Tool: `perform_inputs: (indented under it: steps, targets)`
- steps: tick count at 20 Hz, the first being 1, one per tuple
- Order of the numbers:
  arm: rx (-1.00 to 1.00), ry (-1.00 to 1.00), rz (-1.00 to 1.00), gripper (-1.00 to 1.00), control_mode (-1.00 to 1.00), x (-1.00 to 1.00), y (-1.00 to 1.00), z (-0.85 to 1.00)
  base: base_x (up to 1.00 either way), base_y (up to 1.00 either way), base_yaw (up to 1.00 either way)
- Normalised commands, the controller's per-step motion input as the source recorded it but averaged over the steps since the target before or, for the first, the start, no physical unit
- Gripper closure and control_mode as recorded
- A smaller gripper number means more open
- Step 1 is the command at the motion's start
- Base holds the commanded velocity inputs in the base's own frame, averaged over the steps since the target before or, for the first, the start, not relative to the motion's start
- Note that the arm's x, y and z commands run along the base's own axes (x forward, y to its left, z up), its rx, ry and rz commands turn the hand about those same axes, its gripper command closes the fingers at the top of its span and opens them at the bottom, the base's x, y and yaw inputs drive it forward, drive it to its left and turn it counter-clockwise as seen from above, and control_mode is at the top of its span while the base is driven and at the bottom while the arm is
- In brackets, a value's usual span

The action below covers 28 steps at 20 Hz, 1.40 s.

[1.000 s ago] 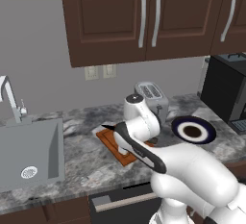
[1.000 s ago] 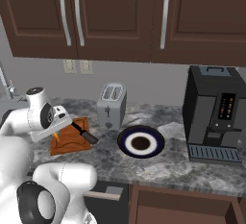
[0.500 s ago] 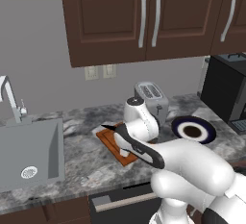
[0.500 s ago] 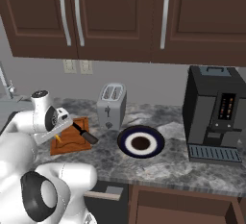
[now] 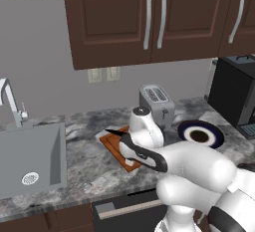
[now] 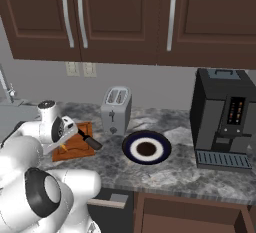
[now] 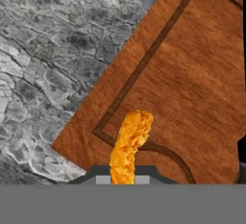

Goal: Pick up the knife from the drawer and place it on the cutting board. Then place the meat from the plate to the cutting board.

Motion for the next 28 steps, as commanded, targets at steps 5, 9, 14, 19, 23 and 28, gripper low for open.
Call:
perform_inputs:
  steps: [5,9,14,19,23,28]
  targets:
    - [0.0,0.0,0.0,1.0,-1.0,0.29,0.0,-0.11,0.0,0.0,0.0]
    - [0.0,0.0,0.0,1.0,-1.0,0.26,0.0,-0.12,0.0,0.0,0.0]
    - [0.0,0.0,0.0,1.0,-1.0,0.12,0.05,-0.13,0.0,0.0,0.0]
    - [0.0,0.0,0.0,1.0,-1.0,0.03,0.15,-0.13,0.0,0.0,0.0]
    - [0.0,0.0,0.0,1.0,-1.0,0.01,0.13,-0.14,0.0,0.0,0.0]
    - [0.0,0.0,0.0,-1.0,-1.0,0.02,0.08,-0.17,0.0,0.0,0.0]
